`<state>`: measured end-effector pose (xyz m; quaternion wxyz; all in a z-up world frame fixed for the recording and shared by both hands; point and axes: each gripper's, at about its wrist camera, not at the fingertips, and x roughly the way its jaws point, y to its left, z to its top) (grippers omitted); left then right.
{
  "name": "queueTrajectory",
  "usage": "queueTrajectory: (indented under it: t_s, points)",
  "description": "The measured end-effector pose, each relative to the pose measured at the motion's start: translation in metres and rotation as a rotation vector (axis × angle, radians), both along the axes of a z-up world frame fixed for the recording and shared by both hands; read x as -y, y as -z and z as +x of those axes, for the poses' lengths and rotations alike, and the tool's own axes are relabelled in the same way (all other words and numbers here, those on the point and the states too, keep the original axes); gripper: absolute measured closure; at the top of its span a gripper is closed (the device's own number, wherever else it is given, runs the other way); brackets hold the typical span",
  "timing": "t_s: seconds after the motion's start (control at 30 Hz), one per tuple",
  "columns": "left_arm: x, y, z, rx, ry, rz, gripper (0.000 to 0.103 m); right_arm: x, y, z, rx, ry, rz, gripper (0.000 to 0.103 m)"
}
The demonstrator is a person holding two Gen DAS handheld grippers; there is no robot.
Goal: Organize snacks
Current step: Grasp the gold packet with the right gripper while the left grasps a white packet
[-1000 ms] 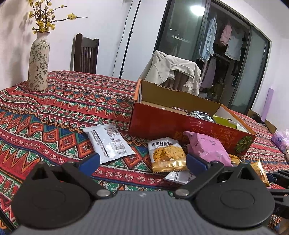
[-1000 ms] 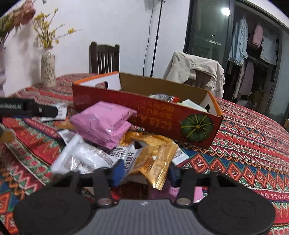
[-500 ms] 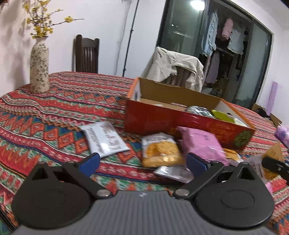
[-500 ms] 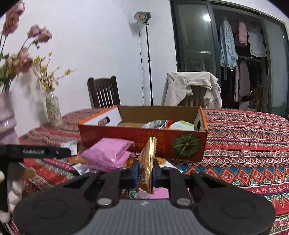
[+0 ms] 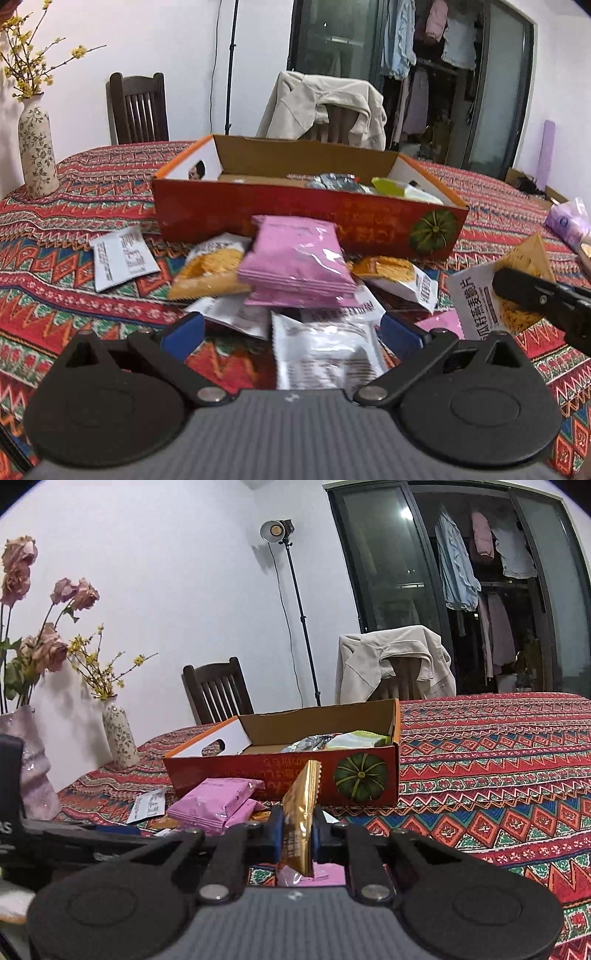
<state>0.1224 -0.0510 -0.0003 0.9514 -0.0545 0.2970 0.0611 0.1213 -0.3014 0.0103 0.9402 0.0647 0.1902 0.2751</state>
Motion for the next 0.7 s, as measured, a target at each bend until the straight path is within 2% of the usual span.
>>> queueTrajectory:
  t_s: [0.43,0.57,0.67,0.7]
  points:
    - [0.029,0.019,0.018,-0.105,-0.039,0.039,0.0,0.016,0.007,0.008,-0.02,0.006,0.041,0.089]
    - [0.025,0.019,0.018,-0.105,-0.039,0.026,0.001,0.017,0.008,0.008,-0.024,0.004,0.047,0.089]
    - [0.027,0.019,0.017,-0.099,-0.029,0.033,0.008,0.016,0.008,0.008,-0.026,0.005,0.052,0.089]
    - [0.027,0.019,0.016,-0.098,-0.029,0.042,0.014,0.016,0.008,0.007,-0.027,0.004,0.053,0.089]
